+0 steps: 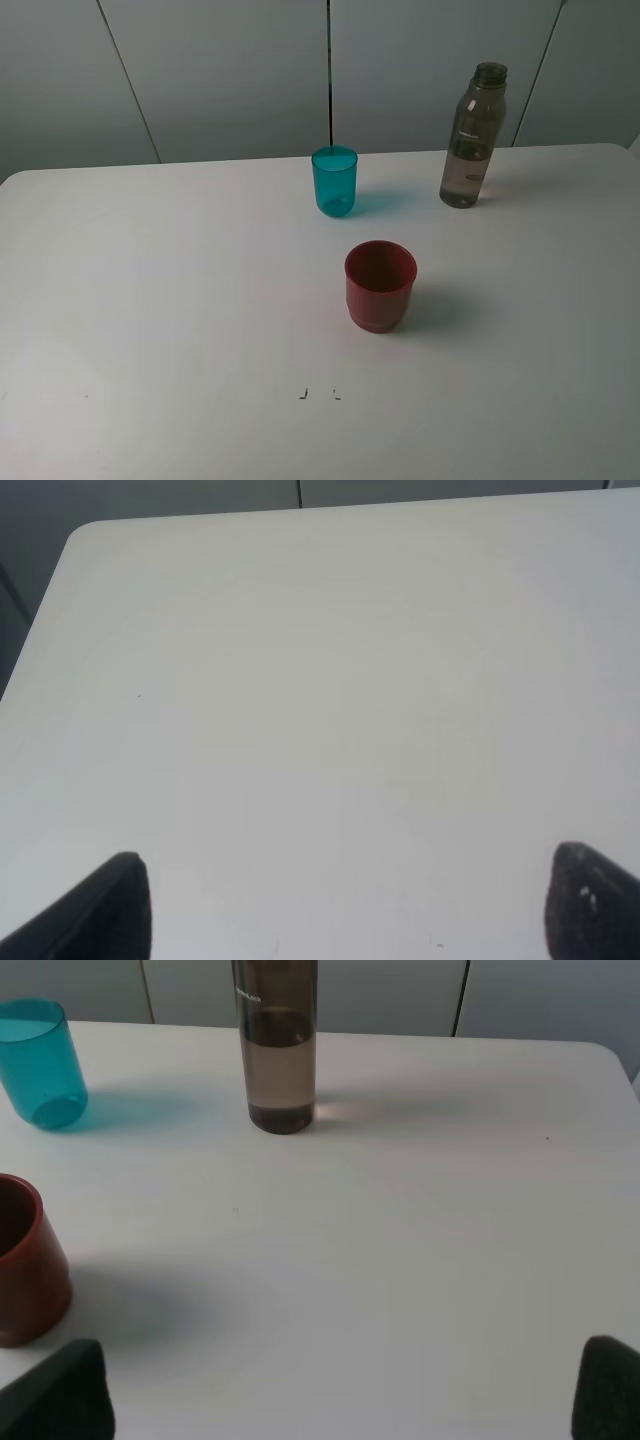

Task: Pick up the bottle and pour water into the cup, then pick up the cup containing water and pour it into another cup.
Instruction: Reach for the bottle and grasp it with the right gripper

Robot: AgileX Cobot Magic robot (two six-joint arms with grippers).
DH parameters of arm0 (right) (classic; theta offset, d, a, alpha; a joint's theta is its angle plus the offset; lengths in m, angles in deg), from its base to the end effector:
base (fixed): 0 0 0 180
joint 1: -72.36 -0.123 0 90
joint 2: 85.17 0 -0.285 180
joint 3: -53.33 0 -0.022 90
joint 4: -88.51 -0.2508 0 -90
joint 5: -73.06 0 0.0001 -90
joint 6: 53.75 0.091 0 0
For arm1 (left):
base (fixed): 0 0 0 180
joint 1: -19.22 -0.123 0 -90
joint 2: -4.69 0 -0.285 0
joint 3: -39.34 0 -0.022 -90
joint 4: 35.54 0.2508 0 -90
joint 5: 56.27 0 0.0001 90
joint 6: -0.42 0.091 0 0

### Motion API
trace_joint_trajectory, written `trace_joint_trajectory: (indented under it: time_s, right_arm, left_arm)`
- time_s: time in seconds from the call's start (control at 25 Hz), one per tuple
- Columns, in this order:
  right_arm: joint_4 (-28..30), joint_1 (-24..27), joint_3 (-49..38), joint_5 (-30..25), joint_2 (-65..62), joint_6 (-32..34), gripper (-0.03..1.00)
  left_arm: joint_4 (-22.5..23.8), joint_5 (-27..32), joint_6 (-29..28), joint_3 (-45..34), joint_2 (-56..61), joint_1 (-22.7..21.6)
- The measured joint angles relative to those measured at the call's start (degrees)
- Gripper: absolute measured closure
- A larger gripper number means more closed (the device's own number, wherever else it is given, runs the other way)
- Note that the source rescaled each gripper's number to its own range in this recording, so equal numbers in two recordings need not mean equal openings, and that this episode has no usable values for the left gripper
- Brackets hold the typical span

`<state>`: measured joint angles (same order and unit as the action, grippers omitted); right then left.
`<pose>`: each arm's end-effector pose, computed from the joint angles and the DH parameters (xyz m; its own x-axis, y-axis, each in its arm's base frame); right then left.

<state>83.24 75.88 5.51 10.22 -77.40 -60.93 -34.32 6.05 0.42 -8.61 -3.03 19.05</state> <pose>-0.0076 0.0079 0.2783 -0.4712 -0.0540 -0.8804 -0.0499 0.9982 -0.0345 -0.0074 0.0017 0.2781 -0.4694 0.0085 -0.8829 -0.0150 0.9997 0.0176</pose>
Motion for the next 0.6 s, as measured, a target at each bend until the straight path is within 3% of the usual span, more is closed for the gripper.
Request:
trace_joint_trajectory:
  time_s: [0.6]
  right_arm:
    - [0.0,0.0,0.0,0.0,0.0,0.0,-0.03]
  left_arm:
    - [0.0,0.0,0.39,0.0,0.0,0.0]
